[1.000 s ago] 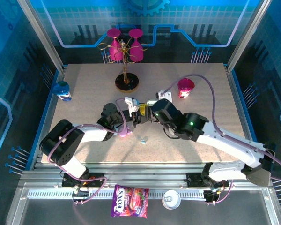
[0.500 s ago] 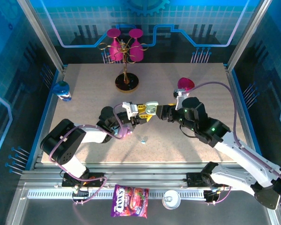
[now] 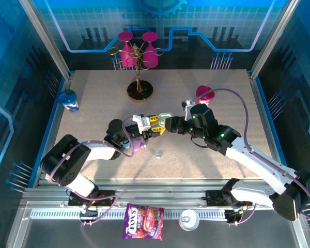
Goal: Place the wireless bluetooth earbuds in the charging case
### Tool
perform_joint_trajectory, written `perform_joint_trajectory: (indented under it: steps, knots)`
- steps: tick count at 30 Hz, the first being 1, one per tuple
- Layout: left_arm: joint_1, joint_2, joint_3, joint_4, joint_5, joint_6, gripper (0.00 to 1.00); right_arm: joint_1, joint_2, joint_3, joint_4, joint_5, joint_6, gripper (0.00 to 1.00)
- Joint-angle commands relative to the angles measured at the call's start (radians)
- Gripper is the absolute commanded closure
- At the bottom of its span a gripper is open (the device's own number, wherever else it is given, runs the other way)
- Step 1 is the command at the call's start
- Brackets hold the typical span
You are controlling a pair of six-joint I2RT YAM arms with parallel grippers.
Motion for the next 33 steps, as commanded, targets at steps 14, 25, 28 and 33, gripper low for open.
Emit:
perform_joint_trajectory:
  steps: [14, 25, 28, 33]
  knots:
    - [-0.001, -0.020, -0.014, 0.020, -0.047, 0.034, 0.75, -0.014, -0.030, 0.027, -0.011, 0.009, 0.010, 0.34]
    - [-0.002, 0.025, -0.007, 0.015, -0.142, 0.091, 0.74, 0.101, 0.002, 0.166, -0.169, 0.216, -0.035, 0.39]
    - [0.000, 0.027, -0.007, 0.002, -0.163, 0.104, 0.75, 0.138, 0.073, 0.242, -0.227, 0.282, -0.038, 0.49]
    - [0.000, 0.021, -0.010, -0.006, -0.169, 0.109, 0.74, 0.166, 0.170, 0.313, -0.231, 0.294, -0.026, 0.66]
